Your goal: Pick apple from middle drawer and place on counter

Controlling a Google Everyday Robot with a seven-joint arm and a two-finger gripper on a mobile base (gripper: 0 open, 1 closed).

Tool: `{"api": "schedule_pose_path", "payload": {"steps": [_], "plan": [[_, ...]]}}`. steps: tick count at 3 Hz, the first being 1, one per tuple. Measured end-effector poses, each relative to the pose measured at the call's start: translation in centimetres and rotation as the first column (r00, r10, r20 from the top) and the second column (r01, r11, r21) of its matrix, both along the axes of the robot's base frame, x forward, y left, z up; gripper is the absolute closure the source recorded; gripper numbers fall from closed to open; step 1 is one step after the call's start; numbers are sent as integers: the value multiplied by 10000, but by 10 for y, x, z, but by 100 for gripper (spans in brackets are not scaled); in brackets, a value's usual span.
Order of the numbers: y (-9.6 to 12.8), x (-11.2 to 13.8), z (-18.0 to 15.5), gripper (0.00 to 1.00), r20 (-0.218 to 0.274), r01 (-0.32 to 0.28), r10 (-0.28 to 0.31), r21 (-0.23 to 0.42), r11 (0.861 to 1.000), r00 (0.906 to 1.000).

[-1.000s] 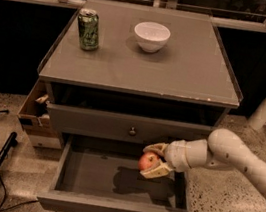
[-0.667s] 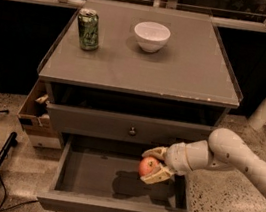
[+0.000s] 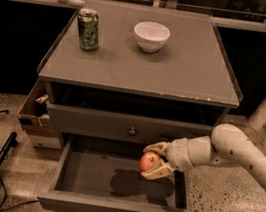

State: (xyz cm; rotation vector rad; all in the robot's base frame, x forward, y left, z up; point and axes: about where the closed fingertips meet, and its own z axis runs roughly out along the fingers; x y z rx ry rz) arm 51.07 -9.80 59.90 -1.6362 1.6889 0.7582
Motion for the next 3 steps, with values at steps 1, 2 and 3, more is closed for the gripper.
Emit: {"api": "schedule_pose_path", "payload": {"steps": [1,2,3], "plan": [[-8,9,49,100,586,485,-466,-325,9983,9972],[-20,26,127,100,1157,1162,-1058,-868,9894,9876],[-31,46,225,100,1748,1728,-1501,-1227,9773,9731]]}}
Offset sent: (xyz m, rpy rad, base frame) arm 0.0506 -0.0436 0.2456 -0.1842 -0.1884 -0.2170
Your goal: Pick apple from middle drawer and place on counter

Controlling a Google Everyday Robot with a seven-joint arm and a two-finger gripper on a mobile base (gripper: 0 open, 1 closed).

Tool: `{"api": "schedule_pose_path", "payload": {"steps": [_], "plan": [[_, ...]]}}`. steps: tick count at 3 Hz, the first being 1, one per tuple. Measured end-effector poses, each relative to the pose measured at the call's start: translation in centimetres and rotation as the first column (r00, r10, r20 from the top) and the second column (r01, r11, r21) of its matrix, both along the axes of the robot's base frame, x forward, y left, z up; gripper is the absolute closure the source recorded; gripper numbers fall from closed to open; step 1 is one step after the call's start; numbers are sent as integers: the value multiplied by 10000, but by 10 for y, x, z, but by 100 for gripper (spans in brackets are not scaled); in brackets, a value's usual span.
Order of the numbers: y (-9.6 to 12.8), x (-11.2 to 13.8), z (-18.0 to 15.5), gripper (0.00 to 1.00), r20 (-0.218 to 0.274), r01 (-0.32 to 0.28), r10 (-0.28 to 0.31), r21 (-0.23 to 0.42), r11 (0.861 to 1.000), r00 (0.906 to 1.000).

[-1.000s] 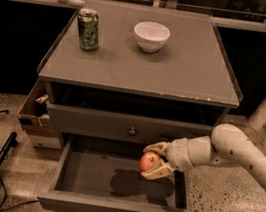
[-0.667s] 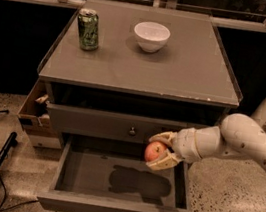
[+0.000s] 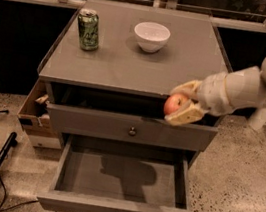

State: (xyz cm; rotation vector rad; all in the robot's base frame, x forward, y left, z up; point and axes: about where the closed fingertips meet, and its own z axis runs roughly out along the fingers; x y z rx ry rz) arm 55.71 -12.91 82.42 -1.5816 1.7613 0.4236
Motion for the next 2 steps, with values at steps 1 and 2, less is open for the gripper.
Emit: {"api": "schedule_pose_path", "payload": {"steps": [1,2], "plan": [[-5,9,25,100,350,125,-129,93,9999,9993],[-1,9,25,100,349,77,-80,103,9999,9994]]}}
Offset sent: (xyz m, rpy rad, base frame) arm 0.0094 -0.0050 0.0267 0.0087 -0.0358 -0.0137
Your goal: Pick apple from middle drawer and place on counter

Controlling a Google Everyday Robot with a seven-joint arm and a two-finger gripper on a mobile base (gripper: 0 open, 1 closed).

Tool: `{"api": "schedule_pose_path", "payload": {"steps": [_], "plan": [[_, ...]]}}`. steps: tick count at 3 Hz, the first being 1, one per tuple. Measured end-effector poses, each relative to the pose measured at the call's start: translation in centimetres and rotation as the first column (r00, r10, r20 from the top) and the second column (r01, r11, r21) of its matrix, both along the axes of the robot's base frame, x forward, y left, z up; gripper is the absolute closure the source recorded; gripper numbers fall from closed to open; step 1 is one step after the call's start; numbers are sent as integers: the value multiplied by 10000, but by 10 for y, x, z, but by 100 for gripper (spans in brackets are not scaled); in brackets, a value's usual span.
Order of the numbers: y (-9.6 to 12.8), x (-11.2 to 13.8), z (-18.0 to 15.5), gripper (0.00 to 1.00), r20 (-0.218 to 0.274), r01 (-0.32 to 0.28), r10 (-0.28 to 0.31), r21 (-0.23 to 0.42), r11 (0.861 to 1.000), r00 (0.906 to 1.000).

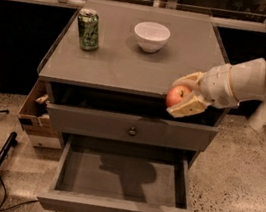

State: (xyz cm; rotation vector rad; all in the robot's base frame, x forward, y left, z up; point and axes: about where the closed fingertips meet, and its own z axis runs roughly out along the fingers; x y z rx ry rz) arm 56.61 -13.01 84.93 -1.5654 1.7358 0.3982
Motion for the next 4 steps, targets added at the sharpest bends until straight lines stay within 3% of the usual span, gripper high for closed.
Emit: {"api": "schedule_pose_path", "payload": {"steps": [2,4], "plan": [[14,26,44,100,606,6,-34,462,9989,9982],[35,76,64,100,829,125,-247,1438,9895,9963]]}}
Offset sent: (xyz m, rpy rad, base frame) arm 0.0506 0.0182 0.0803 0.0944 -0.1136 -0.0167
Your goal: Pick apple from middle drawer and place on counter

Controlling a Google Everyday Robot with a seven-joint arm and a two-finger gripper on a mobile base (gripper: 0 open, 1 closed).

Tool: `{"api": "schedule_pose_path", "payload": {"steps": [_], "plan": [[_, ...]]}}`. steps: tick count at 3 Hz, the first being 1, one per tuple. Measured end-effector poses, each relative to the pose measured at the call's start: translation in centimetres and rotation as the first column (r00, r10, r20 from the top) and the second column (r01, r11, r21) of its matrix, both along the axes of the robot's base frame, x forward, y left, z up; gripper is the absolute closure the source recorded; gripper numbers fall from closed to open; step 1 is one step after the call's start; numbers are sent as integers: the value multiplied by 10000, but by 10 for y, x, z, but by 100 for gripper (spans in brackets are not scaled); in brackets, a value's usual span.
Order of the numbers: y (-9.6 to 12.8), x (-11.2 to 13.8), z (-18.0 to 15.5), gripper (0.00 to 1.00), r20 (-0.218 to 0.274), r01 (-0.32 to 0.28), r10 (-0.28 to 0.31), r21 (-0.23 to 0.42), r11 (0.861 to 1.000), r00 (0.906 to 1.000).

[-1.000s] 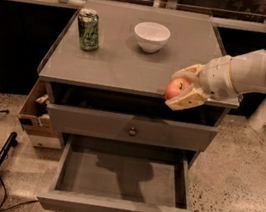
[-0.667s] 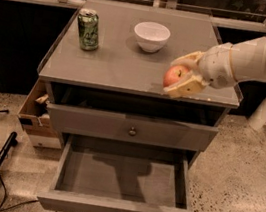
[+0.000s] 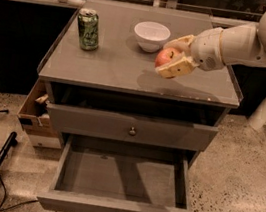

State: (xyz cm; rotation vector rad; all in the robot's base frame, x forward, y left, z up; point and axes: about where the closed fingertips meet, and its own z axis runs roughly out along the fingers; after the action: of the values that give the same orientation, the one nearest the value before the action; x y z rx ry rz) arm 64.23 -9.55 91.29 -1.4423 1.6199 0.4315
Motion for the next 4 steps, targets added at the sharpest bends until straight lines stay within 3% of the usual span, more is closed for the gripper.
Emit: {"api": "schedule_pose_path", "payload": {"steps": [2,4], "plan": [[14,34,-9,100,-560,178,-143,619,9979,9983],[18,49,-33,100,-1439,410,-286,841,9956,9892]]}}
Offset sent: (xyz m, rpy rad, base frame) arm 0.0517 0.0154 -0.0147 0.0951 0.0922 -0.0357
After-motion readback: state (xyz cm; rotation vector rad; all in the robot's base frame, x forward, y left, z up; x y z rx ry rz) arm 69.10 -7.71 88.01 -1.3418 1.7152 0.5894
